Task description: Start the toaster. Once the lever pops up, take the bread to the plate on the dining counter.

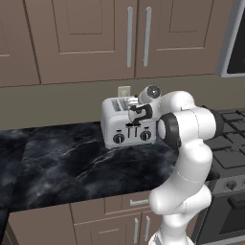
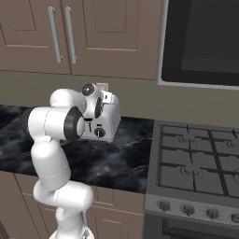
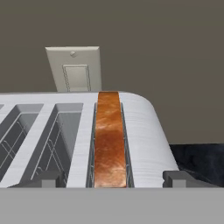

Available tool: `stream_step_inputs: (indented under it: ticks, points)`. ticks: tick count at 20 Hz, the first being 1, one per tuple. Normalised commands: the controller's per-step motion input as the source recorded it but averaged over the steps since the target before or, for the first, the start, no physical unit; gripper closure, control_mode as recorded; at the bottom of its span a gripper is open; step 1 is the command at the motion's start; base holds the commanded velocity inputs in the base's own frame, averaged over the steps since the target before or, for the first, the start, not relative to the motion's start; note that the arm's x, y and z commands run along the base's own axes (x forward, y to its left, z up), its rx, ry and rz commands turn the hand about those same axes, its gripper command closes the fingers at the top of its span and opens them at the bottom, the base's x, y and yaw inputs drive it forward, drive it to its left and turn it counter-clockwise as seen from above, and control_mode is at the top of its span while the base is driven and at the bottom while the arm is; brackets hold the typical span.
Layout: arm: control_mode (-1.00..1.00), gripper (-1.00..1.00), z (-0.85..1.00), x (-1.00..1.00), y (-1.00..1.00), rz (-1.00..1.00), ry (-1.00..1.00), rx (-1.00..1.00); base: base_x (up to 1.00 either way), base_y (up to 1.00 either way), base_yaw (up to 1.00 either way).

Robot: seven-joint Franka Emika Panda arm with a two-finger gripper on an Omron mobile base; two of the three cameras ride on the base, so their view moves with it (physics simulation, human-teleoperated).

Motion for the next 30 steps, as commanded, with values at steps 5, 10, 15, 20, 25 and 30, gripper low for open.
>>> stream_step_inputs:
  ticks: [5, 10, 15, 20, 25, 30]
  points:
    - [-1.00, 1.00, 0.13, 0.00, 0.00, 0.00, 0.00, 0.00, 0.00, 0.00, 0.00]
    - [-1.00, 1.00, 0.15, 0.00, 0.00, 0.00, 0.00, 0.00, 0.00, 0.00, 0.00]
    - [-1.00, 1.00, 0.16, -0.03, 0.00, 0.00, 0.00, 0.00, 0.00, 0.00, 0.00]
    - [-1.00, 1.00, 0.21, -0.12, 0.00, 0.00, 0.00, 0.00, 0.00, 0.00, 0.00]
    - [-1.00, 1.00, 0.28, -0.16, 0.00, 0.00, -0.01, 0.00, 0.00, 0.00, 0.00]
    - [-1.00, 1.00, 0.26, -0.15, 0.00, 0.00, 0.00, 0.00, 0.00, 0.00, 0.00]
